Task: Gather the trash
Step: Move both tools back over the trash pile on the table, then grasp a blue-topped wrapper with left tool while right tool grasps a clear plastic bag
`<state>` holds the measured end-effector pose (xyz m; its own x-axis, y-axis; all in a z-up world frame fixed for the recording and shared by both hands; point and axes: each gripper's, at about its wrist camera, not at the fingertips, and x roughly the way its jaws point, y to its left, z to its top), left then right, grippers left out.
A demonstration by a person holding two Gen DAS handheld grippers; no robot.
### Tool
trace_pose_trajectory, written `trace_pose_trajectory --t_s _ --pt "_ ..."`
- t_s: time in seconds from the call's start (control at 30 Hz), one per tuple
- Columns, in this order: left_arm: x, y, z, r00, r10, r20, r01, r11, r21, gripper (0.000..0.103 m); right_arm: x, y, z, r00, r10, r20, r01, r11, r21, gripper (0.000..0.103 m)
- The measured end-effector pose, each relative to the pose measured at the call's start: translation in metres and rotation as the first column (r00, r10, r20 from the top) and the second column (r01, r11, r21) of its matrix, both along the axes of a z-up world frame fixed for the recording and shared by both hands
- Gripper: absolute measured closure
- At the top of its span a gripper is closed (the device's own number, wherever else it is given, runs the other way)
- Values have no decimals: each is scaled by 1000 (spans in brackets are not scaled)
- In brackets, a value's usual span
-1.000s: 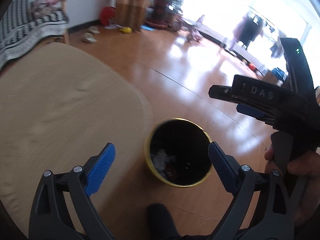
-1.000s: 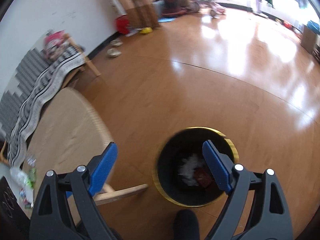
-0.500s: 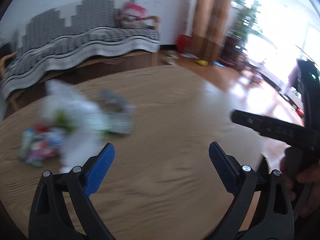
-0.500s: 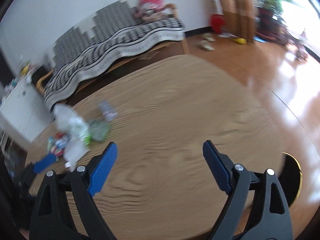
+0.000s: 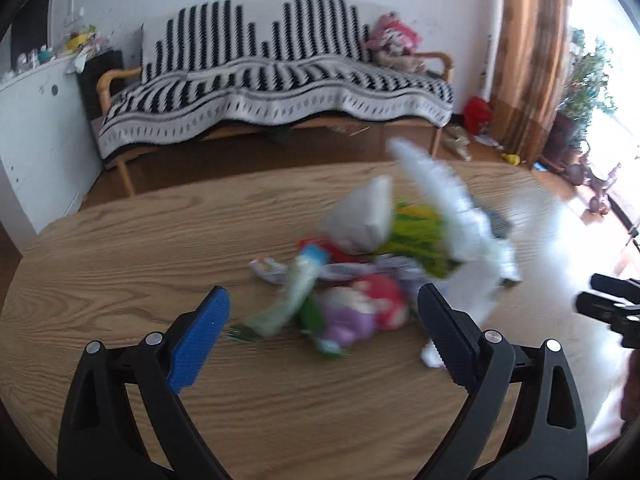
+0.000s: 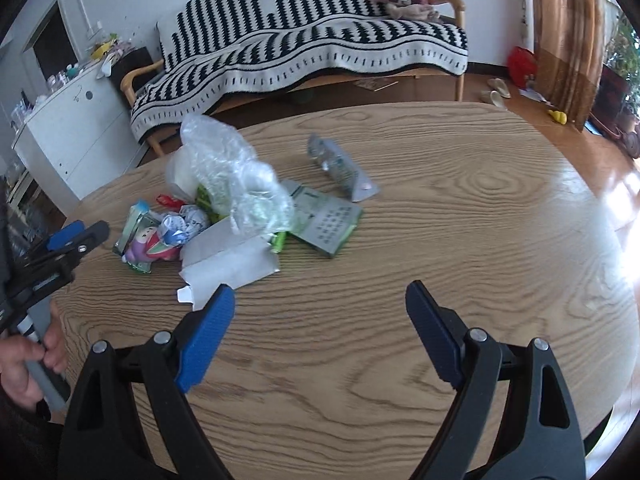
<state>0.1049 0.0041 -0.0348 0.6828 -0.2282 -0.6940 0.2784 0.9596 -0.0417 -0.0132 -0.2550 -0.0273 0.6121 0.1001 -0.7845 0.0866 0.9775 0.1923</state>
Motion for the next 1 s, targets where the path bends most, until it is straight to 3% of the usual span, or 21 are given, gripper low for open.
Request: trace_pose_trajectory --t_s 0.2,0.37,0.47,0.53,0.67,1.0 --pt "32 17 -31 996 48 -69 -48 999 -5 15 18 11 -6 1000 23 -5 -23 1000 11 19" --pt "49 24 -42 992 59 -109 -62 998 -26 34 29 23 -9 999 50 1 -50 999 -3 19" --pt "50 23 -42 991 58 -123 -64 997 -48 55 35 29 -10 998 65 12 -65 998 -10 21" --pt "47 22 -38 989 69 -135 -77 995 -56 87 41 34 -10 997 78 24 -77 997 -16 26" --pt "39 21 -20 989 90 -115 -98 993 -72 92 55 39 -10 995 94 44 -92 995 -34 32" --pt "22 13 10 988 119 -94 -128 987 -100 93 102 44 -24 996 85 26 -85 996 -18 33"
